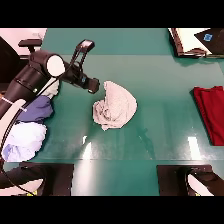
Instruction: Fold the shirts.
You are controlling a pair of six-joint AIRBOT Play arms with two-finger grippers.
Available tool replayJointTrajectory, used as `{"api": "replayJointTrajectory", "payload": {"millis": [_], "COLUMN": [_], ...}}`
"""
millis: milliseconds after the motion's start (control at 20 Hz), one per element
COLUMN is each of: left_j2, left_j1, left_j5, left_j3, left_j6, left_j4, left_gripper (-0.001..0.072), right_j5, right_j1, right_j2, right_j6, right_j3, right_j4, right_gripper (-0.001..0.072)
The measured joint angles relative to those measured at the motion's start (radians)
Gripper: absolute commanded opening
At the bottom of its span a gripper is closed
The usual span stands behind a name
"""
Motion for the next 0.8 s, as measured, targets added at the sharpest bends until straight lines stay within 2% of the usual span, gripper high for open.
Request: {"api": "replayJointTrajectory", "payload": {"millis": [300, 350, 400, 750, 800], "left_j2": [-0.091, -0.106, -0.116, -0.143, -0.144], "left_j1": [0.039, 0.042, 0.043, 0.047, 0.047], "left_j5": [0.094, 0.108, 0.121, 0.198, 0.202], "left_j3": [-0.179, -0.189, -0.196, -0.218, -0.221], "left_j6": [0.103, 0.118, 0.128, 0.159, 0.16], "left_j4": [-0.219, -0.245, -0.266, -0.322, -0.325], "left_gripper": [0.0579, 0.0535, 0.048, 0.0476, 0.0267], "right_j5": [0.002, 0.005, 0.005, 0.007, 0.007], "right_j1": [0.0, 0.0, 0.0, 0.0, 0.0], "right_j2": [0.0, 0.0, 0.0, 0.0, 0.0], "right_j6": [0.0, 0.0, 0.0, 0.0, 0.0], "right_j3": [0.0, 0.0, 0.0, 0.0, 0.0], "right_j4": [0.0, 0.0, 0.0, 0.0, 0.0], "right_gripper": [0.0015, 0.0014, 0.0015, 0.0015, 0.0014]}}
